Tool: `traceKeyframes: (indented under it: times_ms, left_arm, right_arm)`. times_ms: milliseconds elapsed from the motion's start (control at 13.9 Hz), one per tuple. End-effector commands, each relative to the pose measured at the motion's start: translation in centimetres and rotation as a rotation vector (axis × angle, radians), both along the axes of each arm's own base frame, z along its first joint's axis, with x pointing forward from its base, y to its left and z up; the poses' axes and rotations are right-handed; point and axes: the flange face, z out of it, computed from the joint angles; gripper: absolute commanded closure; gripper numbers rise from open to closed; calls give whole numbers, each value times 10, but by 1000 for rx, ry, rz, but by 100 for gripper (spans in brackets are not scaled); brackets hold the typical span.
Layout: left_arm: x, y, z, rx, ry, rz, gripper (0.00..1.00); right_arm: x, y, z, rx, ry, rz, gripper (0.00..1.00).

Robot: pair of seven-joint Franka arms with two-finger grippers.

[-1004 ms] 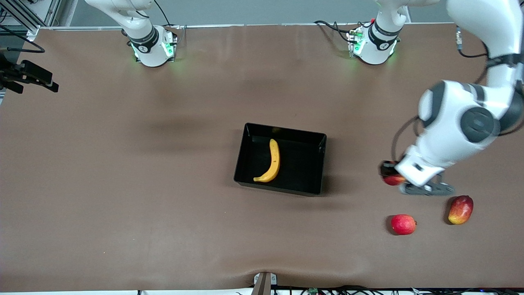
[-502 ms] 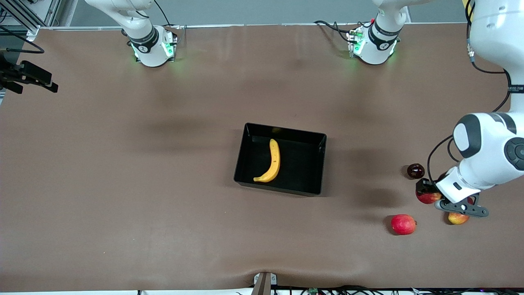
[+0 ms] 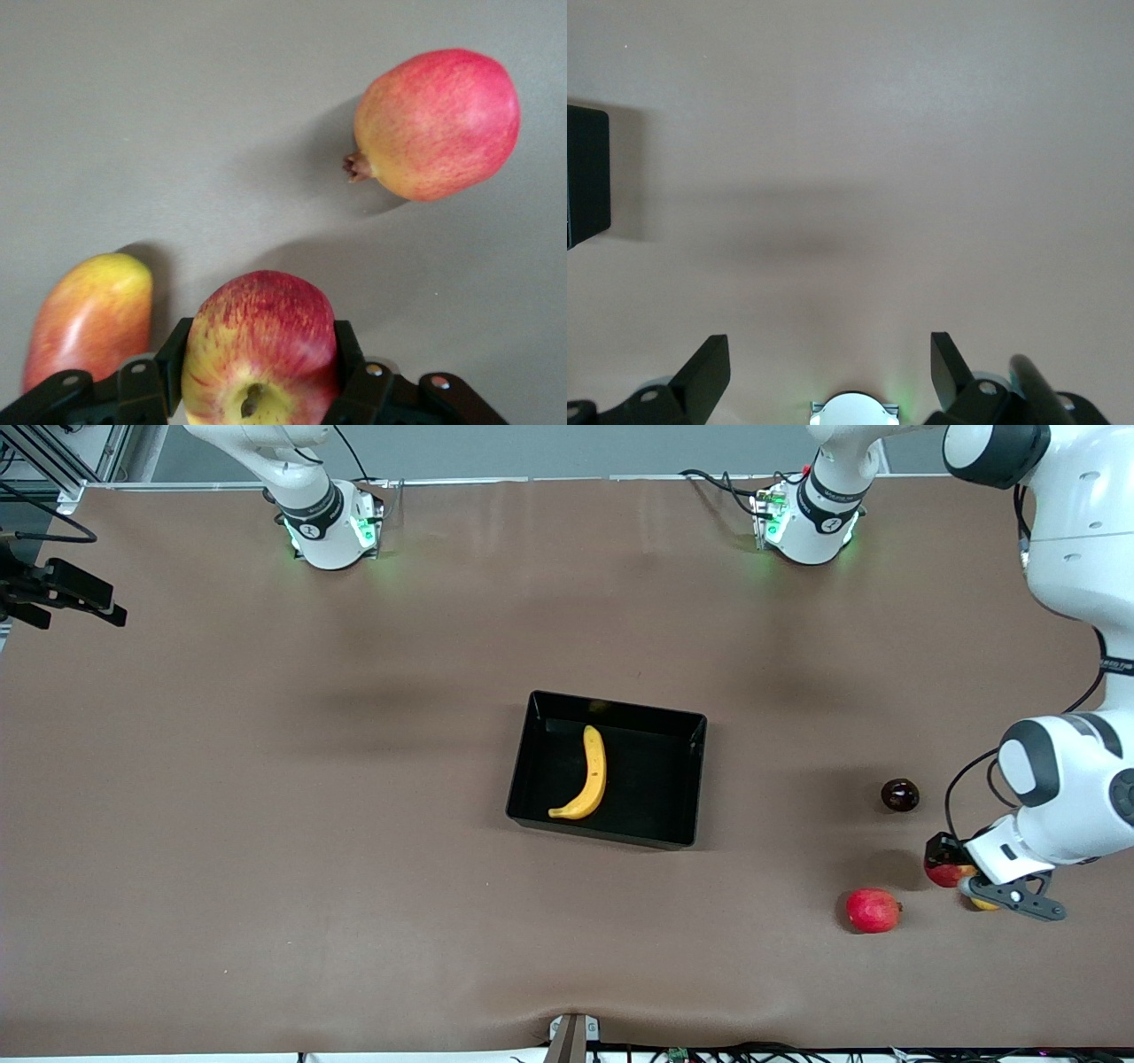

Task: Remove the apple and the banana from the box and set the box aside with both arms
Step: 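Lower the apple beside the mango and open the left gripper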

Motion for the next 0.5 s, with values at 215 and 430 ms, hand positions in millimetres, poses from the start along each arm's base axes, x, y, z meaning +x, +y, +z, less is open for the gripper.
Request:
traceKeyframes:
  times_ms: [215, 430]
  left_arm:
    - [7, -3, -28, 7, -18, -19, 45]
    - [7, -3, -24, 7, -22, -11, 0]
  right_arm:
    - [2, -3, 2, 5, 1, 4, 0]
    - [2, -3, 2, 5, 1, 4, 0]
